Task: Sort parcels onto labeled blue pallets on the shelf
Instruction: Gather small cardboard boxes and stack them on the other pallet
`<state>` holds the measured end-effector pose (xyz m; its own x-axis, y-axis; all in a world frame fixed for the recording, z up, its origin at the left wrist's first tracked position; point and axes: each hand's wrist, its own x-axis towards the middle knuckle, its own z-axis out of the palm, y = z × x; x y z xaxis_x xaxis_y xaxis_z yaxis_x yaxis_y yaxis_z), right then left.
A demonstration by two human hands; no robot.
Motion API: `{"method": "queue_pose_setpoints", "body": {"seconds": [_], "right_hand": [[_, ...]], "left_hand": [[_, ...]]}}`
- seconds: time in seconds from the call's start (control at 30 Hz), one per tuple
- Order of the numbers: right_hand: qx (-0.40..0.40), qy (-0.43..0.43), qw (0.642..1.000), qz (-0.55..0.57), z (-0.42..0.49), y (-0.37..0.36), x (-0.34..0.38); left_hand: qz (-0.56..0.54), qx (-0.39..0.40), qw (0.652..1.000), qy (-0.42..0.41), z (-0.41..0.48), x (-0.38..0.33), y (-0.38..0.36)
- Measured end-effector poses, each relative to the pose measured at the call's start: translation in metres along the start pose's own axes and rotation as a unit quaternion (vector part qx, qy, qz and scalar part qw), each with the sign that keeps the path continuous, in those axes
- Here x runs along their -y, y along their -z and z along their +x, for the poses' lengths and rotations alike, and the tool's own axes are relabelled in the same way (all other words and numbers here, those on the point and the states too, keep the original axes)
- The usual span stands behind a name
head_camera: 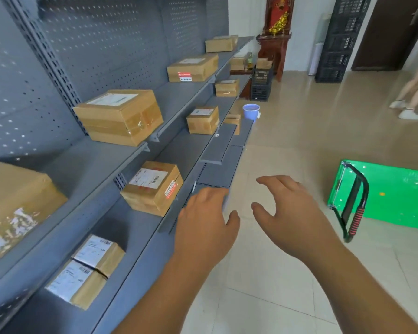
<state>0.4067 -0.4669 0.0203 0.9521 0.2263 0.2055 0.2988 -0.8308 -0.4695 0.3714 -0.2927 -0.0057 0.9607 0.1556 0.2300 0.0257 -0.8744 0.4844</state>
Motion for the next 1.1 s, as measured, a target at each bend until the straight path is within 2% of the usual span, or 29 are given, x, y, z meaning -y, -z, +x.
{"method": "queue_pose_setpoints", "body": {"seconds": [0.27,0.6,1.1], "right_hand": [[0.11,0.119,0.987,0.019,0.061,-0.065,0.021],[0.2,0.256,0.945,-0.032,0.097,-0.155,0.104],[0.319,0.365,0.874,-0.026,0.107,-0.286,0.204]], "left_hand": [[0.04,-0.02,0.985,0.165,0.007,0.052,-0.005],[0.08,-0.054,0.952,0.289,-0.013,0.143,0.013],[0.114,-0.043,0.861,0.495,-0.067,0.255,0.023]]}}
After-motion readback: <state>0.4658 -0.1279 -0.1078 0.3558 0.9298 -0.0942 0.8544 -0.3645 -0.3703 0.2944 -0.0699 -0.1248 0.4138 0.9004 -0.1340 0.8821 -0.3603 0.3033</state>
